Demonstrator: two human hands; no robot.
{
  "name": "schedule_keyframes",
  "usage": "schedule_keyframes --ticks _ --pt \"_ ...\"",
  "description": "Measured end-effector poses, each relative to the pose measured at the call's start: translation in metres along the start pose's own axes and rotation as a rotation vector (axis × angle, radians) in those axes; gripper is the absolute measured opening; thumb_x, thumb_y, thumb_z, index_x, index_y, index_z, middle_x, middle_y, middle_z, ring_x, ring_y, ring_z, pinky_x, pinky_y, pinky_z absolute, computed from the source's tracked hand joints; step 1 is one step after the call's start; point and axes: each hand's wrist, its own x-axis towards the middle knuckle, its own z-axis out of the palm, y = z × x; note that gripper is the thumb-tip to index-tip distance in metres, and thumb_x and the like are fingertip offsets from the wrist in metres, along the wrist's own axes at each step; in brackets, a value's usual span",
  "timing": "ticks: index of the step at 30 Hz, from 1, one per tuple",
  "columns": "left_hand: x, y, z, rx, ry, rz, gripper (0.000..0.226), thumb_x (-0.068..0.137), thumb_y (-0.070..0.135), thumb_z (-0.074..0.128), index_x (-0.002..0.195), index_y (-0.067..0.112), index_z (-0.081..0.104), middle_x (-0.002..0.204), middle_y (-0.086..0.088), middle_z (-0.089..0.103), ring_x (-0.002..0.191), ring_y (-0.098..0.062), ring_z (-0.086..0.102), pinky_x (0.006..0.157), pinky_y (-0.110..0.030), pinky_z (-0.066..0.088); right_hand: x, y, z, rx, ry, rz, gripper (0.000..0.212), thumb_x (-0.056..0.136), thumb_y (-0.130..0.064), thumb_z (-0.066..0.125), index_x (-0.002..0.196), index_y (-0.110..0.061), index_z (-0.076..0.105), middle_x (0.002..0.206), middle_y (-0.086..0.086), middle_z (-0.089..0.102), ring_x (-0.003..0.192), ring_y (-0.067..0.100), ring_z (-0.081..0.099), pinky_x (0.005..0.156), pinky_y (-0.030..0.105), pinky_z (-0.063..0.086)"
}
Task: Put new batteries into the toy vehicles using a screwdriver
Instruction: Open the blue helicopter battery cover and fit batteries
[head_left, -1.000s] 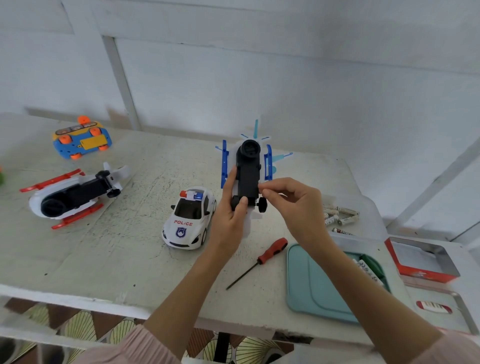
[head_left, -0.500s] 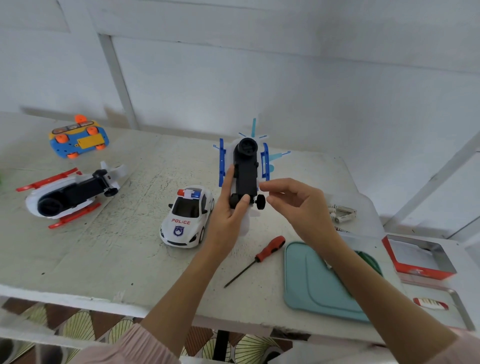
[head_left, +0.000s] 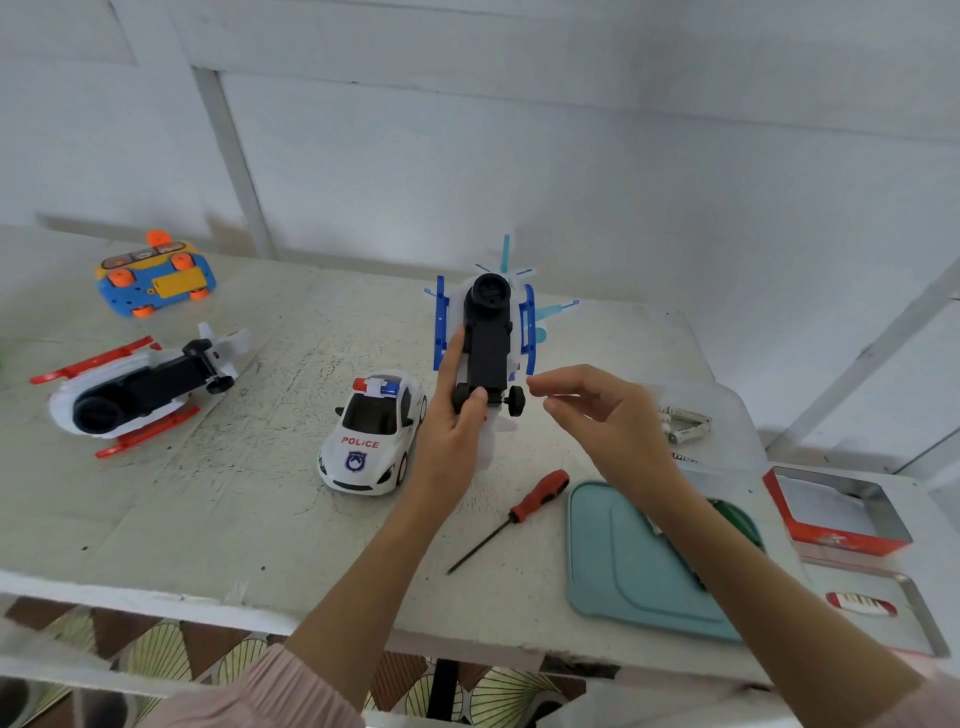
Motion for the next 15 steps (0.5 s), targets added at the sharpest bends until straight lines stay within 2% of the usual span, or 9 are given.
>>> schedule_keyframes --ticks 3,7,9,12,13,15 --pt "0.001 0.0 0.001 -0.019 0.022 -0.017 0.062 0.097 0.01 0.038 0.129 0.062 0.028 0.117 0.041 0.048 0.103 0.008 0.055 0.088 -0.017 0.044 -0.004 0.006 -0.002 -0.026 0.009 -0.003 0.022 0.085 0.004 0.058 0.099 -0.009 0.069 0.097 0.0 0.07 0.092 0.006 0.065 0.085 0.017 0.05" --pt "0.001 0.0 0.0 -0.011 0.029 -0.002 0.059 0.088 0.022 0.039 0.129 0.064 0.029 0.119 0.033 0.053 0.1 0.001 0.057 0.09 -0.02 0.045 -0.011 0.02 -0.002 -0.156 -0.076 -0.033 0.02 0.083 0.003 0.061 0.095 -0.011 0.071 0.092 -0.003 0.07 0.088 0.003 0.064 0.083 0.019 0.052" --pt "0.001 -0.003 -0.001 -0.001 0.027 0.002 0.058 0.089 0.026 0.041 0.13 0.065 0.029 0.119 0.03 0.056 0.101 -0.003 0.059 0.095 -0.026 0.046 -0.015 0.027 -0.002 -0.279 -0.225 -0.058 0.019 0.08 -0.001 0.065 0.094 -0.013 0.071 0.093 -0.006 0.069 0.088 0.002 0.062 0.085 0.022 0.05" --pt "0.0 -0.002 -0.003 -0.008 0.013 0.008 0.055 0.086 0.043 0.05 0.131 0.065 0.027 0.119 0.032 0.058 0.11 -0.007 0.06 0.101 -0.032 0.044 -0.023 0.038 0.0 -0.442 -0.538 -0.083 0.029 0.075 -0.005 0.068 0.103 -0.012 0.069 0.106 -0.001 0.064 0.102 0.009 0.054 0.093 0.025 0.044" --pt "0.0 -0.001 -0.003 -0.014 0.007 0.01 0.057 0.084 0.046 0.053 0.131 0.065 0.027 0.119 0.033 0.058 0.113 -0.007 0.059 0.101 -0.031 0.044 -0.025 0.041 0.001 -0.479 -0.62 -0.094 0.034 0.074 -0.007 0.069 0.108 -0.011 0.068 0.111 0.001 0.062 0.106 0.012 0.05 0.094 0.025 0.042" --pt "-0.001 0.0 -0.003 -0.025 -0.005 0.012 0.065 0.087 0.041 0.062 0.137 0.056 0.023 0.117 0.037 0.057 0.114 -0.002 0.058 0.097 -0.021 0.044 -0.028 0.047 0.005 -0.554 -0.679 -0.14 0.037 0.074 -0.012 0.071 0.112 -0.013 0.066 0.113 0.003 0.059 0.108 0.017 0.048 0.095 0.029 0.041"
